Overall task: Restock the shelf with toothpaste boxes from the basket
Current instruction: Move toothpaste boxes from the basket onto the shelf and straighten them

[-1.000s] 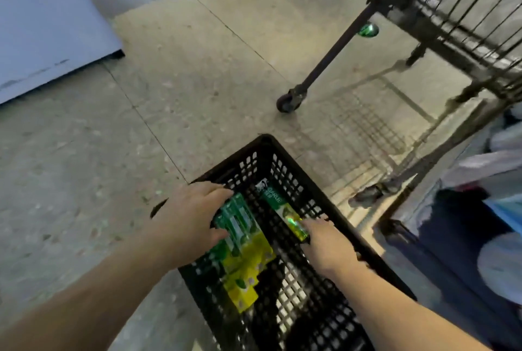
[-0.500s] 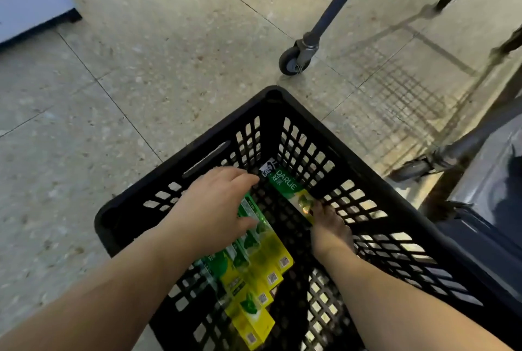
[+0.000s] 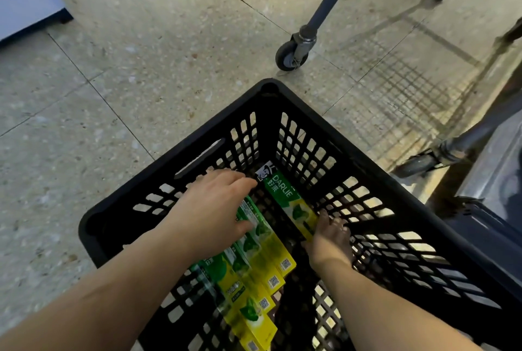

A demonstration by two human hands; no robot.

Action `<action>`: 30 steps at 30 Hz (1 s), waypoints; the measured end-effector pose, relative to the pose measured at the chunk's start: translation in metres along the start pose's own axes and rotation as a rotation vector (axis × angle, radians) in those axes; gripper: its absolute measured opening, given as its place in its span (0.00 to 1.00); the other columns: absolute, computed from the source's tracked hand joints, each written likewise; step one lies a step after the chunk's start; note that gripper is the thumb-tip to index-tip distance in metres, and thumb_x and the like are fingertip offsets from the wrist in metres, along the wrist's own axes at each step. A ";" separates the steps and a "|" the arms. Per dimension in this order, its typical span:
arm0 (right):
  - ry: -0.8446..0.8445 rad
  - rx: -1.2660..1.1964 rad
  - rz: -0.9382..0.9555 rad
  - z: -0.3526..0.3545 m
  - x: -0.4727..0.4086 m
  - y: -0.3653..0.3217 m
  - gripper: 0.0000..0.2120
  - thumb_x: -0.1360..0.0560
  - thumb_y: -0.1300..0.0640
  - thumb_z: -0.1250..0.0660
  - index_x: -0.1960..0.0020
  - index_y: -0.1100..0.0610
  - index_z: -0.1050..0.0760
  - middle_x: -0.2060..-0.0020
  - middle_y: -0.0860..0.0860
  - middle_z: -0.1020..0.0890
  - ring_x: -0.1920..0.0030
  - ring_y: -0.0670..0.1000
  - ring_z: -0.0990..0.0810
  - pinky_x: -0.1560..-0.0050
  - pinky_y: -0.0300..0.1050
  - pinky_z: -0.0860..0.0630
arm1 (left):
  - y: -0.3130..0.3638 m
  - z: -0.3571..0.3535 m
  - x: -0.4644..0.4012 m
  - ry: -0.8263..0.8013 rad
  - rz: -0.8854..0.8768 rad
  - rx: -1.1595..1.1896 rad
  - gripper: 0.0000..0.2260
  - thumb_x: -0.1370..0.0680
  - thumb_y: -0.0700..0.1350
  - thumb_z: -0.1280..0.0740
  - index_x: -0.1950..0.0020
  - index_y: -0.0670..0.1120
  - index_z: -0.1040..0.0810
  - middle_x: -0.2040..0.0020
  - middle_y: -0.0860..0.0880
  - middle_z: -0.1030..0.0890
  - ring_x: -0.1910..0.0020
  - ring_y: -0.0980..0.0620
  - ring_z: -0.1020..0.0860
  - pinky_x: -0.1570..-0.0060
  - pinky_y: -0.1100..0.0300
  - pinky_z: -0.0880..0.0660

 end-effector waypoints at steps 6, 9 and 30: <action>0.002 -0.136 -0.032 -0.009 -0.001 -0.002 0.38 0.24 0.54 0.33 0.24 0.57 0.55 0.24 0.61 0.49 0.26 0.62 0.43 0.30 0.56 0.35 | -0.007 -0.015 0.004 -0.036 0.020 -0.043 0.31 0.26 0.57 0.34 0.26 0.55 0.41 0.27 0.54 0.37 0.27 0.52 0.41 0.28 0.55 0.46; 0.001 -0.209 0.048 -0.011 0.000 -0.004 0.32 0.24 0.57 0.34 0.27 0.56 0.47 0.31 0.58 0.34 0.32 0.59 0.31 0.36 0.51 0.30 | -0.011 -0.019 0.008 -0.074 0.034 -0.060 0.32 0.26 0.57 0.33 0.26 0.54 0.41 0.27 0.53 0.36 0.28 0.51 0.40 0.29 0.55 0.43; 0.182 -0.137 0.323 0.310 0.371 0.070 0.23 0.28 0.56 0.31 0.34 0.51 0.31 0.42 0.52 0.25 0.40 0.56 0.25 0.45 0.48 0.27 | 0.129 0.279 0.163 -0.096 0.051 -0.026 0.33 0.27 0.57 0.32 0.25 0.52 0.41 0.28 0.51 0.35 0.29 0.49 0.37 0.33 0.54 0.37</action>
Point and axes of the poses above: each hand's wrist, its own x-axis away from the middle knuckle, its own z-axis out of the back of the hand, y = z × x, the point moved 7 cm from there along -x, towards the middle knuckle
